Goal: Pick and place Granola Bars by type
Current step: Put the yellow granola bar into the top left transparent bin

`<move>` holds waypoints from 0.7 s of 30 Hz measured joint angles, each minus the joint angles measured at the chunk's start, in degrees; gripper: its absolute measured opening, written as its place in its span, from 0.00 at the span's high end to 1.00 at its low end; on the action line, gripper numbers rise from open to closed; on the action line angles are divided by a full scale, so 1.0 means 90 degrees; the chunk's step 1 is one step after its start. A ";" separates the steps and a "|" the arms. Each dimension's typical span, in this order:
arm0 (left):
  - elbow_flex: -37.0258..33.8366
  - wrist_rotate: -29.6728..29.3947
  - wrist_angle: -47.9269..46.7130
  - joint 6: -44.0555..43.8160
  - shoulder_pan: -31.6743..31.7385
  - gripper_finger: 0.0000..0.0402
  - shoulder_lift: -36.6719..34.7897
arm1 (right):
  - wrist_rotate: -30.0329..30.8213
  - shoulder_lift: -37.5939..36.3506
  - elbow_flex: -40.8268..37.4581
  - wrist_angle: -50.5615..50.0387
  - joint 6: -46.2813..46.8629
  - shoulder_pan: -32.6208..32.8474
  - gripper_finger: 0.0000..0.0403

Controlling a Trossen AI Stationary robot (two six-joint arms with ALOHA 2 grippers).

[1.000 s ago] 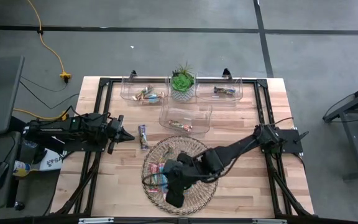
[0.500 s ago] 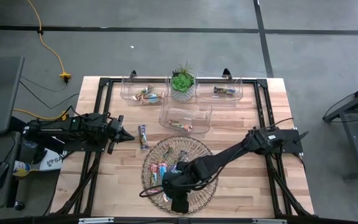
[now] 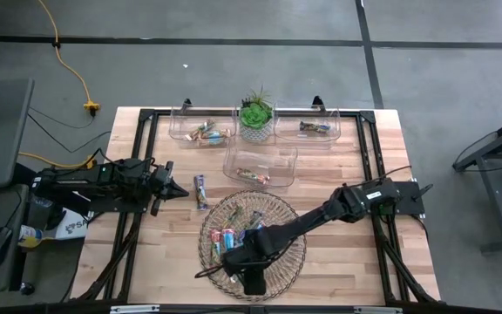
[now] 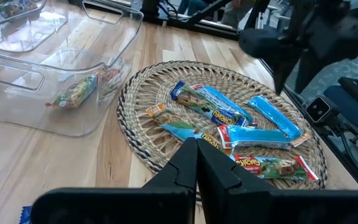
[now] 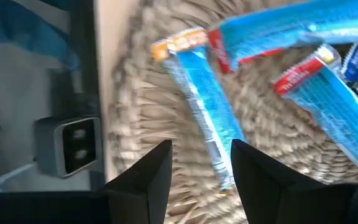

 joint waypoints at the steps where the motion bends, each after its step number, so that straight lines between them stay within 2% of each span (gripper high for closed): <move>1: -0.0001 0.0000 -0.0004 0.0000 0.0000 1.00 0.0001 | 0.0001 0.0041 0.0000 -0.0029 -0.0002 -0.0024 0.63; 13: 0.0000 -0.0002 -0.0002 0.0000 0.0000 1.00 0.0000 | -0.0234 0.0227 0.0000 -0.0025 0.0070 -0.0143 0.62; 21: -0.0001 -0.0002 -0.0002 0.0000 0.0000 1.00 0.0000 | -0.0016 0.0227 0.0000 -0.0081 0.0189 -0.0151 0.45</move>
